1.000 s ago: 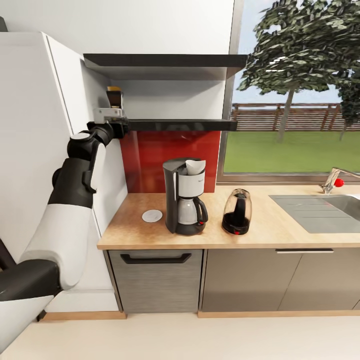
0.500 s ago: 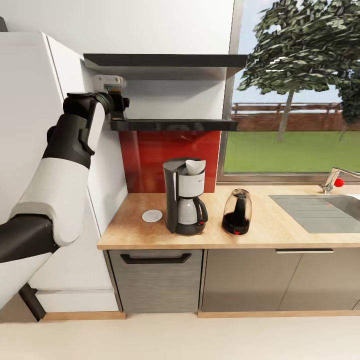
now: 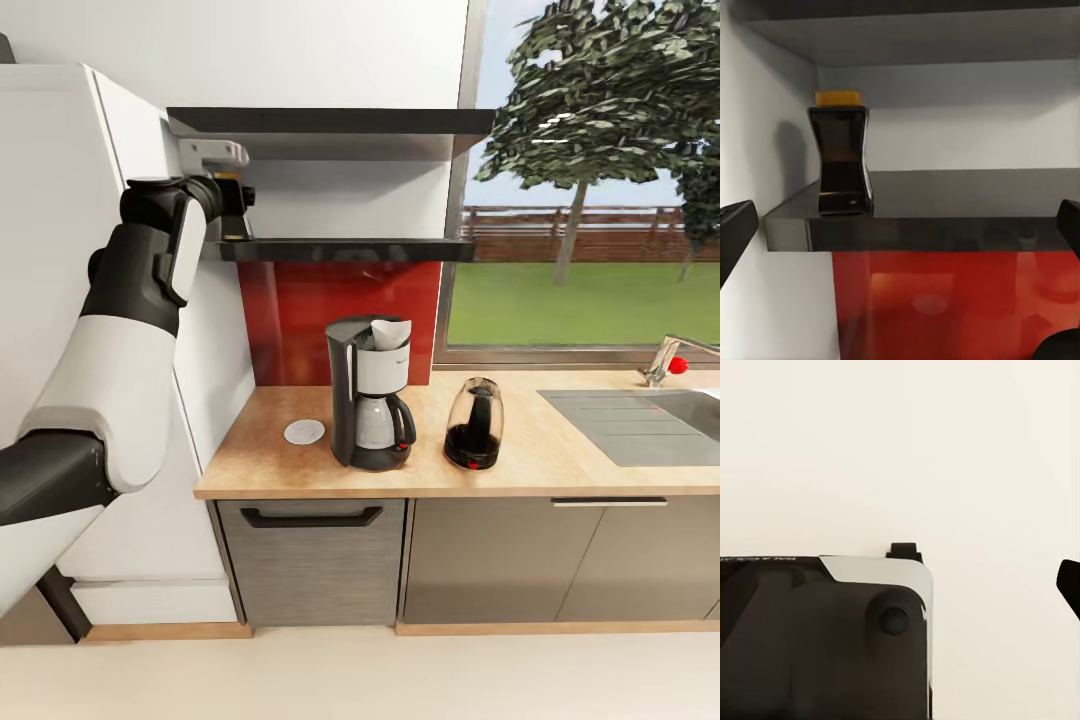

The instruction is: Set up a coffee station on the kitchen countertop: keep the coffee maker on the countertop, move the bottle of coffee from the kitchen shelf to the counter next to the coffee maker, place a paper coffee filter on top of the coffee maker, put the saucer next to the coffee maker with the coffee cup on the saucer, and place the electric kettle next to the coffee maker.

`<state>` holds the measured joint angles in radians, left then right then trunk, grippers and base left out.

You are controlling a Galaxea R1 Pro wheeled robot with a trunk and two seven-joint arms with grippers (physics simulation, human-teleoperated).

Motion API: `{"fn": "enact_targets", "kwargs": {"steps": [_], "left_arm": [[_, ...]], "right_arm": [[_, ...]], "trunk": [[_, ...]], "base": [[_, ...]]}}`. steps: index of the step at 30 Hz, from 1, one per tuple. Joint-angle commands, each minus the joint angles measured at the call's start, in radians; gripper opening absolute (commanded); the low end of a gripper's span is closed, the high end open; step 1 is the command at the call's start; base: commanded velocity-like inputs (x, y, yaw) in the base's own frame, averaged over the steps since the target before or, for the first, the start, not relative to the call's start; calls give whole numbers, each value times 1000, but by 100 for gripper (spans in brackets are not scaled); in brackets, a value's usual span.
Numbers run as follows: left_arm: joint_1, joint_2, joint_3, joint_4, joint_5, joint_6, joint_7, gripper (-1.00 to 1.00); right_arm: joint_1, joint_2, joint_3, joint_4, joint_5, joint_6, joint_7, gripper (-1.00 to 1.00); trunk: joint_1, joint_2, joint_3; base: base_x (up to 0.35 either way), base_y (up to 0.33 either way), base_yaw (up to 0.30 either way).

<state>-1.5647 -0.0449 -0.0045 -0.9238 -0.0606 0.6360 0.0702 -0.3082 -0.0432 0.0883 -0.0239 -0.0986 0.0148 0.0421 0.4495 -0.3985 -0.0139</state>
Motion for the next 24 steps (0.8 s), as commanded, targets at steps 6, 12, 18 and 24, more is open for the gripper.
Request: {"fn": "enact_targets", "kwargs": {"steps": [6,12,18,24], "left_arm": [[0,-1,-4,-4,-6,4,6,100],[1,0,-1,-20,-5,4,5,100],[3,-1,-1,-39,-5,3,6,100],[3,-1,-2,-41,-7,0,6,100]], "right_arm": [[10,-11,8,-1,-10,2,4,100],[17,-22,8,-1,-9,3,5,100],[22,-31,9,-1,-7,6,10,100],[24,-43,10,-1,-6,7,13,100]], "trunk": [[1,-2,-1],[1,-2,-1],[1,-2,-1],[1,-2,-1]], "base": [[0,0,0],[134,0,0],[289,0,0],[89,0,0]]}}
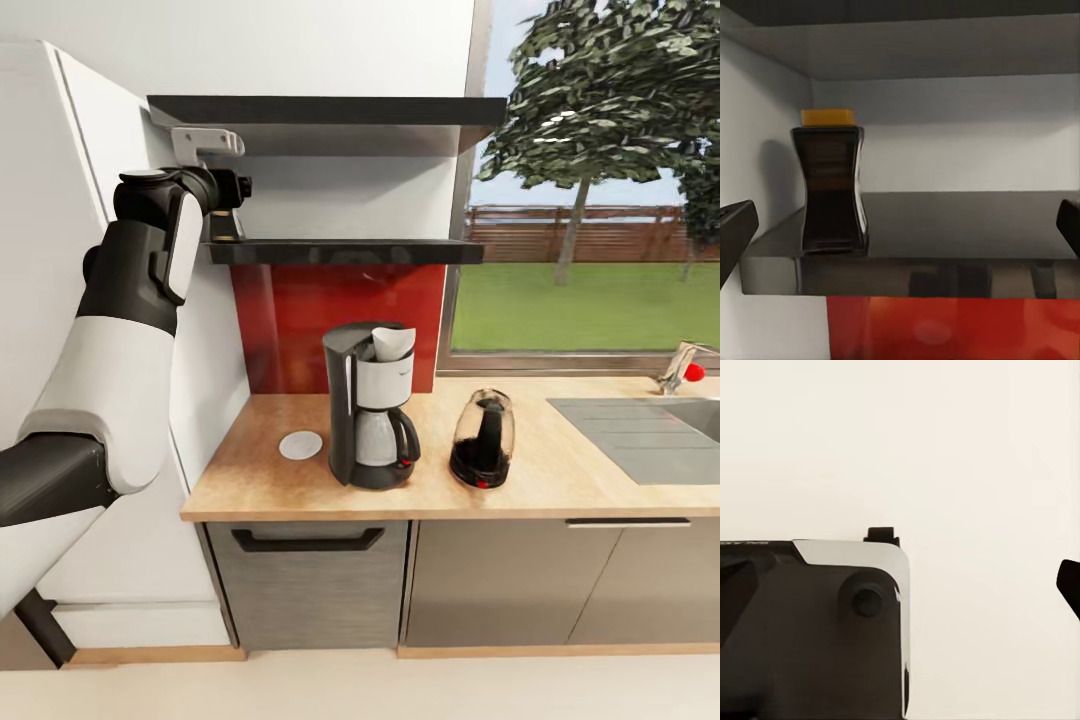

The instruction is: Set up a coffee station on the kitchen countertop: keep the coffee maker on the countertop, move the bottle of coffee from the kitchen shelf to the counter next to the coffee maker, place a paper coffee filter on top of the coffee maker, put the saucer next to the coffee maker with the coffee cup on the saucer, and place the electric kettle next to the coffee maker.

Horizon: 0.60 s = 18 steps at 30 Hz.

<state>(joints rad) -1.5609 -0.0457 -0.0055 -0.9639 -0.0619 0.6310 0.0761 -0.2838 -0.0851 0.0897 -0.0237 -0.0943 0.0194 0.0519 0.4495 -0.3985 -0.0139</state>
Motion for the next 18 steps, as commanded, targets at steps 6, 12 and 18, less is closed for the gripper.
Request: {"fn": "enact_targets", "kwargs": {"steps": [6,12,18], "left_arm": [[-1,0,-1,-1,-7,4,1,100],[-1,1,-1,-1,-7,3,1,100],[-1,1,-1,-1,-7,1,1,100]], "right_arm": [[0,-15,8,-1,-10,2,9,100],[0,-32,8,-1,-10,3,130,100],[1,-30,9,-1,-10,2,170,100]], "trunk": [[1,-2,-1],[1,-2,-2],[1,-2,-2]], "base": [[11,0,0],[1,0,0],[109,0,0]]}}
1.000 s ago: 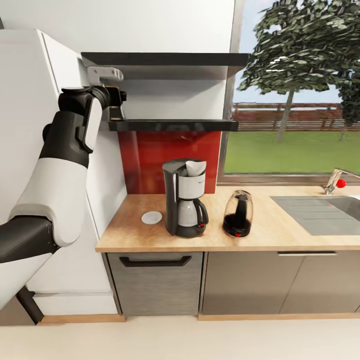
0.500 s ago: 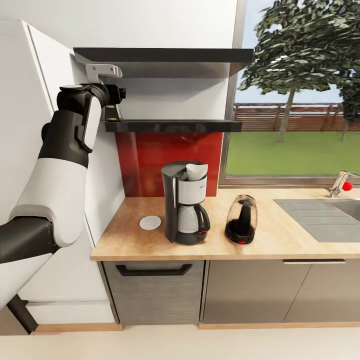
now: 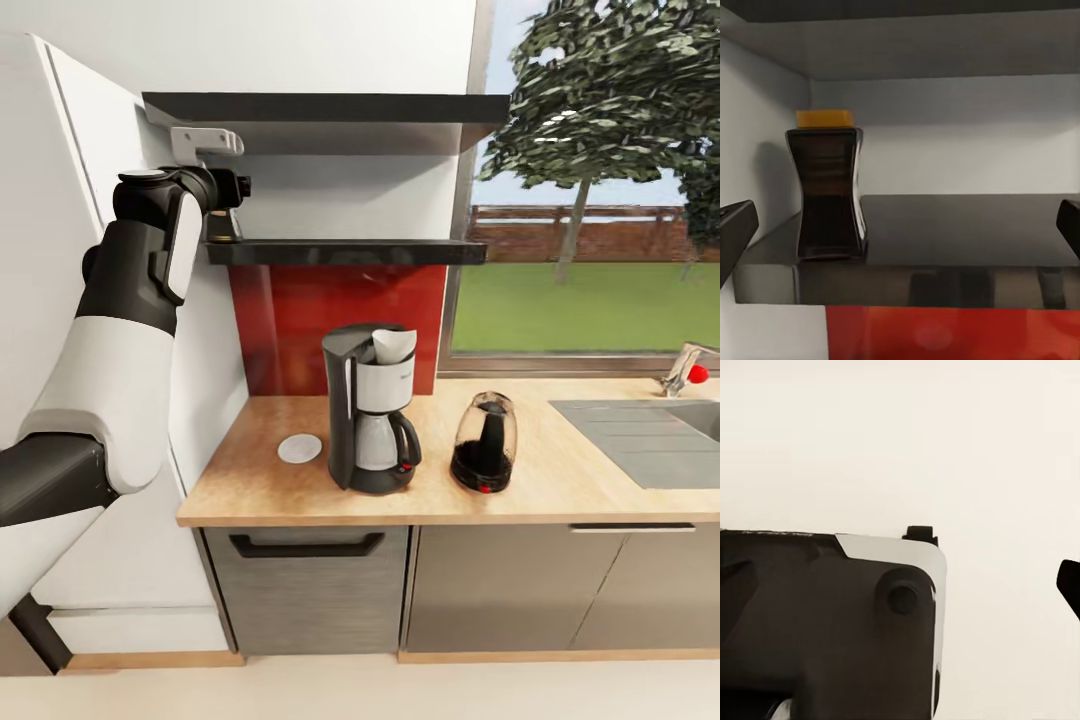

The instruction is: Set up a coffee station on the kitchen countertop: keep the coffee maker on the countertop, move the bottle of coffee from the kitchen shelf to the counter next to the coffee maker, place a paper coffee filter on top of the coffee maker, put the saucer next to the coffee maker with the coffee cup on the saucer, and place the electric kettle next to the coffee maker.

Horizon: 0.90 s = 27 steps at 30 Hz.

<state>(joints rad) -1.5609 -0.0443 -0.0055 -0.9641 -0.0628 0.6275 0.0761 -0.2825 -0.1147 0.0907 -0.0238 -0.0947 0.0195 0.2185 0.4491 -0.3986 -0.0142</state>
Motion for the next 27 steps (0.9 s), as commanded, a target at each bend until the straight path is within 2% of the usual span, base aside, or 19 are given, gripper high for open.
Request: {"fn": "enact_targets", "kwargs": {"steps": [1,4,7,9,23,27], "left_arm": [[-1,0,0,-1,-6,5,1,100],[-1,0,0,-1,-7,4,1,100],[16,15,4,-9,-5,-13,18,100],[28,15,4,-6,-6,-19,29,100],[106,18,-4,7,-16,-32,4,100],[111,17,-6,7,-16,-32,5,100]], "right_arm": [[0,1,8,-1,-10,2,5,100],[0,2,8,-1,-10,2,6,100],[17,8,9,-5,-11,2,9,100],[18,8,9,-5,-10,2,8,100],[13,1,11,-4,-10,2,7,100],[13,1,11,-4,-10,3,6,100]], "trunk": [[1,-1,-1],[1,-1,-2],[1,-1,-2],[1,-1,-2],[1,-1,-2],[1,-1,-4]], "base": [[243,0,0],[281,0,0],[0,0,0],[0,0,0],[0,0,3],[0,0,114]]}}
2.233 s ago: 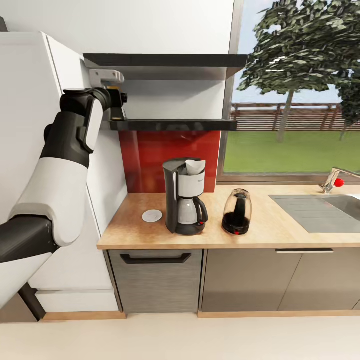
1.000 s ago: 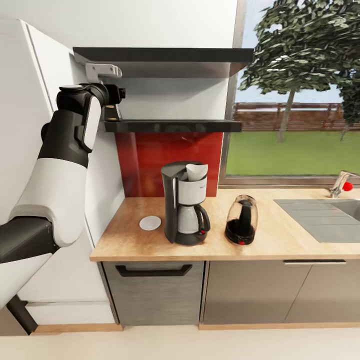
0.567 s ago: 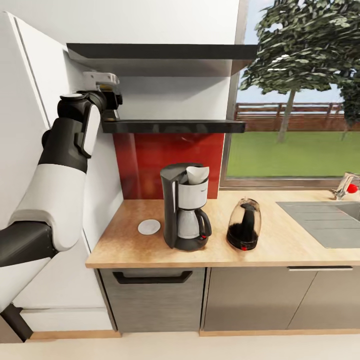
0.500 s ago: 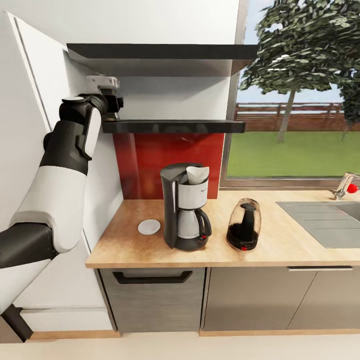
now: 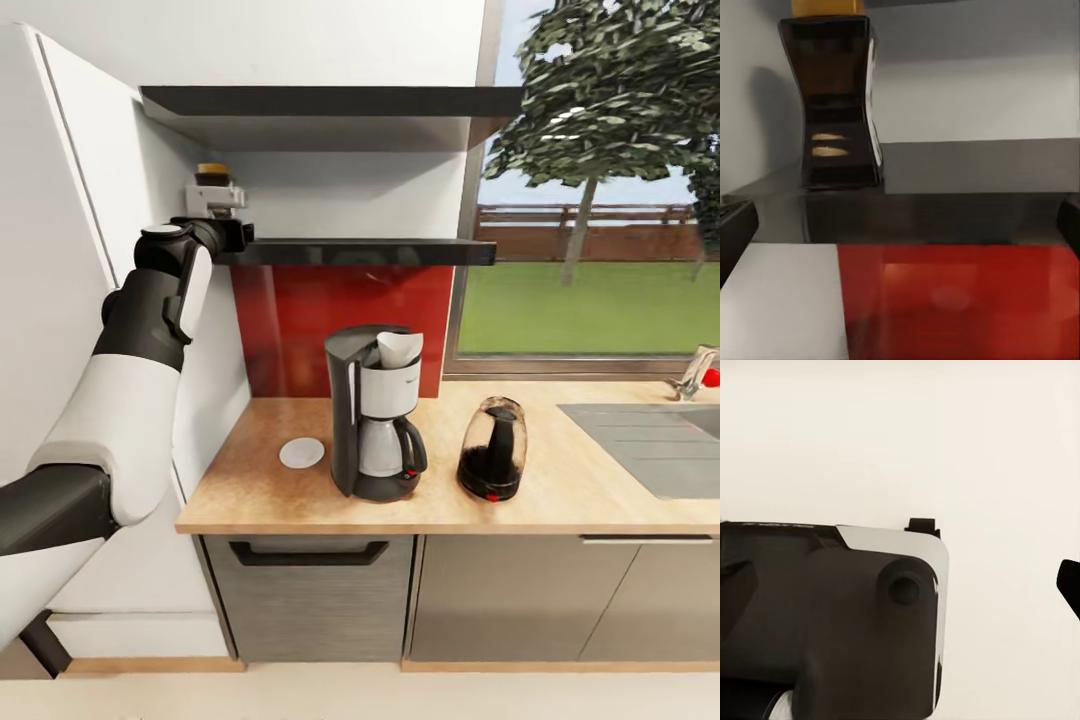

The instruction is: Set up a coffee station on the kitchen countertop: keep the coffee maker on the countertop, move the bottle of coffee from the kitchen shelf to the counter next to the coffee maker, place a paper coffee filter on top of the coffee maker, put the saucer next to the coffee maker with the coffee cup on the saucer, and place the electric kettle next to the coffee maker.

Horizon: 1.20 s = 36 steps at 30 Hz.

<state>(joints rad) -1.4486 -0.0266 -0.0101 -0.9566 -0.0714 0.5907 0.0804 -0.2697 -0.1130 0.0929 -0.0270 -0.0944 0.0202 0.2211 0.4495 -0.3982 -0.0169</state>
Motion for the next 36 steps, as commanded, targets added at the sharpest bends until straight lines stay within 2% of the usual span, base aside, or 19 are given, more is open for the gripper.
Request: {"fn": "enact_targets", "kwargs": {"steps": [1,14,23,36], "left_arm": [[-1,0,-1,-1,-8,5,1,100],[-1,-5,-4,-6,-7,4,43,100],[-7,-9,-3,-10,-7,5,47,100],[-9,-11,-3,-8,-7,8,47,100]], "right_arm": [[0,-1,8,-1,-10,2,3,100],[0,-6,7,-1,-10,3,1,100],[0,-7,7,-1,-10,3,1,100],[0,-7,8,-1,-10,3,1,100]], "trunk": [[1,-2,-3],[1,-2,-5],[1,-2,-5],[1,-2,-5]], "base": [[0,0,148],[0,0,31],[10,0,0],[118,0,0]]}}
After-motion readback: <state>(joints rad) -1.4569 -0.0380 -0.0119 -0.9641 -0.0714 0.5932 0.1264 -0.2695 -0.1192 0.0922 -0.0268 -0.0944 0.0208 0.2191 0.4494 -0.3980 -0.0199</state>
